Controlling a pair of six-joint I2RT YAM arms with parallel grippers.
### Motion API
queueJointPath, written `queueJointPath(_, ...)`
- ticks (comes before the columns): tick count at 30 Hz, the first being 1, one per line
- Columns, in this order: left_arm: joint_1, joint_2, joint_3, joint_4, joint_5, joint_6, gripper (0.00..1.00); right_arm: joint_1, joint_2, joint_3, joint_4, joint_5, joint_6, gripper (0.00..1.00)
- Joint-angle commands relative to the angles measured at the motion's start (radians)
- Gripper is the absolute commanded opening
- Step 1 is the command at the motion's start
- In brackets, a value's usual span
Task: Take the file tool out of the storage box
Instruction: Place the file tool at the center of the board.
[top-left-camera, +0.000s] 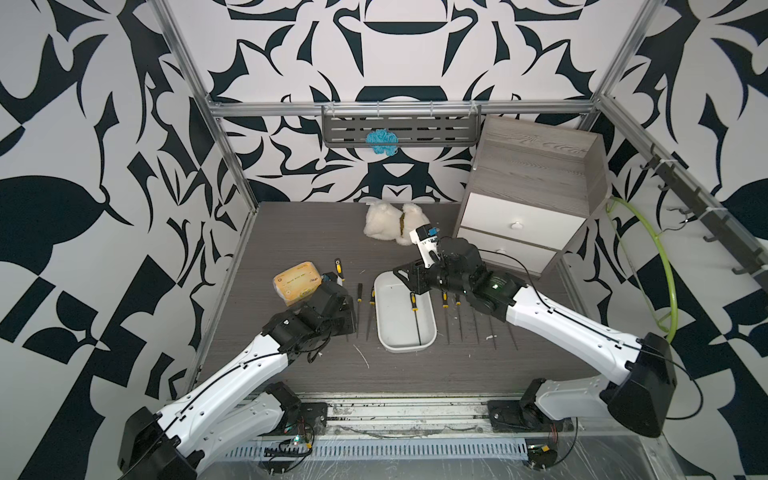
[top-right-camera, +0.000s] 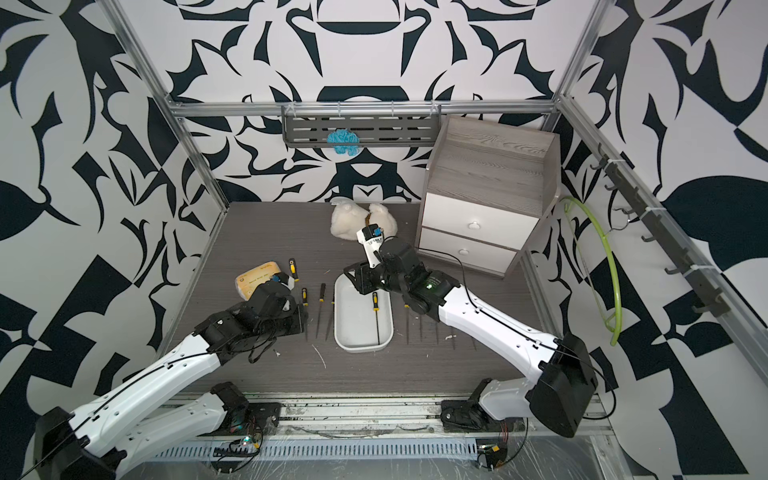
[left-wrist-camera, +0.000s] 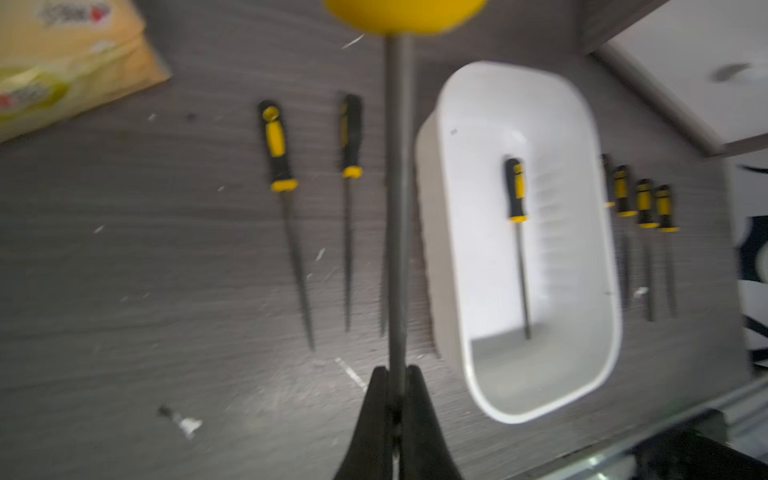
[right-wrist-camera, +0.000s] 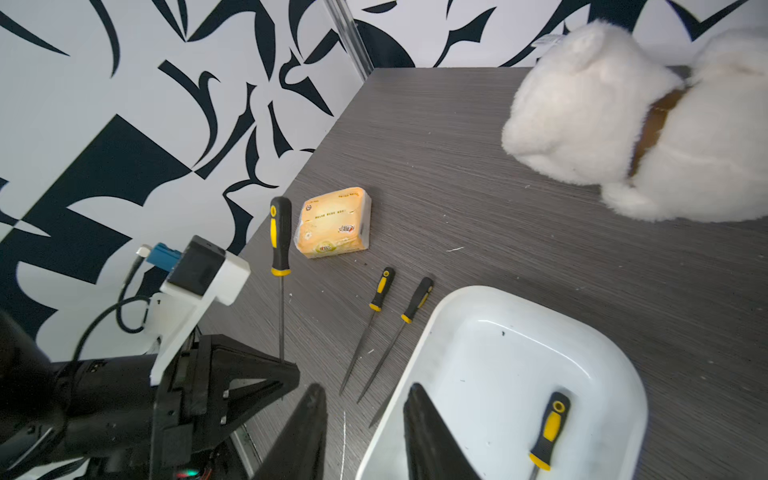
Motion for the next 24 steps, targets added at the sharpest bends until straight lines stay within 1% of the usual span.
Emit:
queueJointPath(1,0.043,0.097,0.007,-0.144,-0.02,0.006,0.0,-0.018,-0.009,-0.012,-0.067,0.036,-0.056,0.36)
queueJointPath(3,0.065,0.153,0.008,-0.145,-0.015,0.011,0.0,-0.033,-0.008,-0.013,-0.077,0.032,-0.06,0.36)
queueJointPath(6,0.146,0.228,-0.005,-0.093,0.044,0.058,0.0,-0.052,-0.006,-0.021,-0.075,0.012,-0.058,0.36)
queueJointPath(7,0.178,0.264,-0.006,-0.083,0.068,0.075,0.0,-0.056,-0.002,-0.022,-0.075,0.006,-0.055,0.37)
queueJointPath(9,0.204,0.355,0.008,-0.07,0.094,0.099,0.0,-0.058,0.008,-0.021,-0.075,0.0,-0.053,0.37)
queueJointPath(11,0.204,0.416,0.018,-0.047,0.112,0.111,0.0,-0.061,0.018,-0.019,-0.077,-0.002,-0.053,0.37)
queueJointPath(14,0.204,0.466,0.028,-0.024,0.117,0.122,0.0,-0.064,0.025,-0.017,-0.084,0.006,-0.052,0.37)
queueJointPath(16,0.204,0.48,0.028,-0.011,0.124,0.126,0.0,-0.07,0.032,-0.019,-0.084,0.007,-0.047,0.37)
queueJointPath(19,0.205,0.49,0.036,-0.025,0.101,0.129,0.0,-0.074,0.052,-0.01,-0.094,0.003,-0.04,0.37)
queueJointPath(24,0.206,0.488,0.05,-0.031,0.119,0.147,0.0,-0.08,0.086,0.004,-0.105,-0.02,-0.032,0.37)
